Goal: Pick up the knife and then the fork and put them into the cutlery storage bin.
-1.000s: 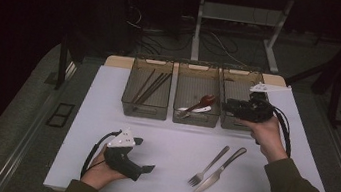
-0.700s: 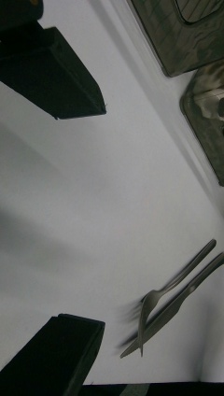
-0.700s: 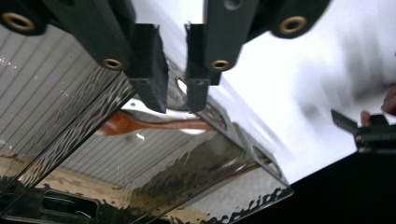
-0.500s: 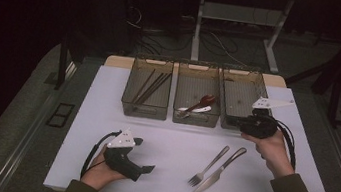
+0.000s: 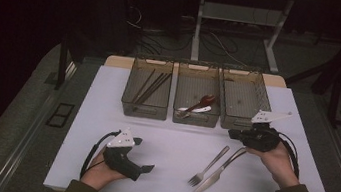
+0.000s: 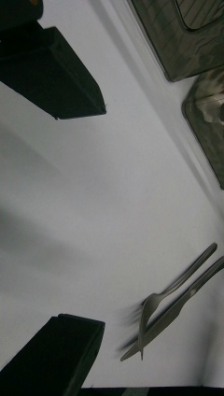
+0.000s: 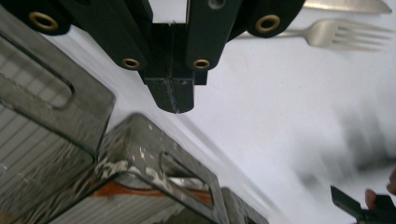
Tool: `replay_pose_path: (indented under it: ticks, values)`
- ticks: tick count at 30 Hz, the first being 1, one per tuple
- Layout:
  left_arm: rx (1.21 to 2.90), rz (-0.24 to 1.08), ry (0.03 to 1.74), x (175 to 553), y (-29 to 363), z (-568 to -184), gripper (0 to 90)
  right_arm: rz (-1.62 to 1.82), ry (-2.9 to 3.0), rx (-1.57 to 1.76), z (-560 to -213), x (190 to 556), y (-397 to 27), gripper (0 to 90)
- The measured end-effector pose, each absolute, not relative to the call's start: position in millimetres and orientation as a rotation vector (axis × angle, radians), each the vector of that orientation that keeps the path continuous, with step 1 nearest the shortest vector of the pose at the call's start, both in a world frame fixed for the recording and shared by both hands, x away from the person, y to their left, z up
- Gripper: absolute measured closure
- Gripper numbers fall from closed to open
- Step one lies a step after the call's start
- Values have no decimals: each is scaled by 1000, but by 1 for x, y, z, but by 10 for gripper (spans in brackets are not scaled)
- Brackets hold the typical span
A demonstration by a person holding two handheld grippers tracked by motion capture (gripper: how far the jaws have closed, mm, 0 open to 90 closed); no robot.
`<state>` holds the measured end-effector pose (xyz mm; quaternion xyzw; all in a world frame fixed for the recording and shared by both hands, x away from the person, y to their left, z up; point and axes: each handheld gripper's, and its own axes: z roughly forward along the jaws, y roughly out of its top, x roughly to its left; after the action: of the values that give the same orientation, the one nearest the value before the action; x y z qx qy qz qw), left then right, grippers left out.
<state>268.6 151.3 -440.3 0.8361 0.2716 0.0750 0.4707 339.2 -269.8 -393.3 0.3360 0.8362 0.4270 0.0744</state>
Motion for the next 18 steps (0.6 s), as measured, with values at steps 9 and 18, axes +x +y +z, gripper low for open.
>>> replay_pose_path:
  ticks: [9, 18]
  values:
    - [2054, 188, 661, 267, 150, -440, 0, 1168, 2577, 1030, -404, 333, -275, 894]
    - [2053, 184, 665, 267, 150, -441, 0, 1031, 2645, 1066, -423, 338, -274, 894]
